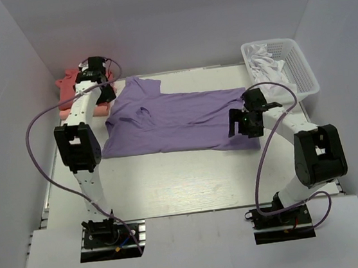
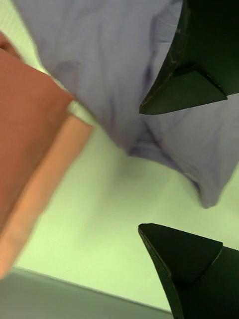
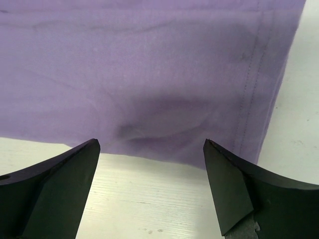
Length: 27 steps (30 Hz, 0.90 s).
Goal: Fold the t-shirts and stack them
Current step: Fold the flattened tshirt in 1/3 of the way
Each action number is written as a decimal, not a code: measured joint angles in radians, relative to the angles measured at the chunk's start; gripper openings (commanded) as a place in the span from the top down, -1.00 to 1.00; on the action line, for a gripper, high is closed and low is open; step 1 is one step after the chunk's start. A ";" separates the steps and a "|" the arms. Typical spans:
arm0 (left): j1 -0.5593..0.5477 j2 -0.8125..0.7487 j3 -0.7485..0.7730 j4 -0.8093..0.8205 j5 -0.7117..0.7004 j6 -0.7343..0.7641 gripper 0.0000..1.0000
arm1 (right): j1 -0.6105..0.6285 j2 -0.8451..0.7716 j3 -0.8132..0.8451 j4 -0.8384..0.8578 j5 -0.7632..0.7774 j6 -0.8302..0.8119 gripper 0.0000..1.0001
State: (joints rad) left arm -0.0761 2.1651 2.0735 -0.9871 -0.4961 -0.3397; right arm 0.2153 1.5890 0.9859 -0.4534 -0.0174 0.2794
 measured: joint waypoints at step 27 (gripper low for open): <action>-0.017 -0.475 -1.061 0.344 0.344 -0.347 -1.00 | -0.015 -0.046 -0.174 0.203 -0.075 0.101 -0.81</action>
State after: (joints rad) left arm -0.0933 1.6901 1.0122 -0.6434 -0.1520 -0.6865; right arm 0.2001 1.5429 0.8124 -0.2508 -0.0921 0.3809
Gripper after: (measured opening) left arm 0.997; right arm 0.902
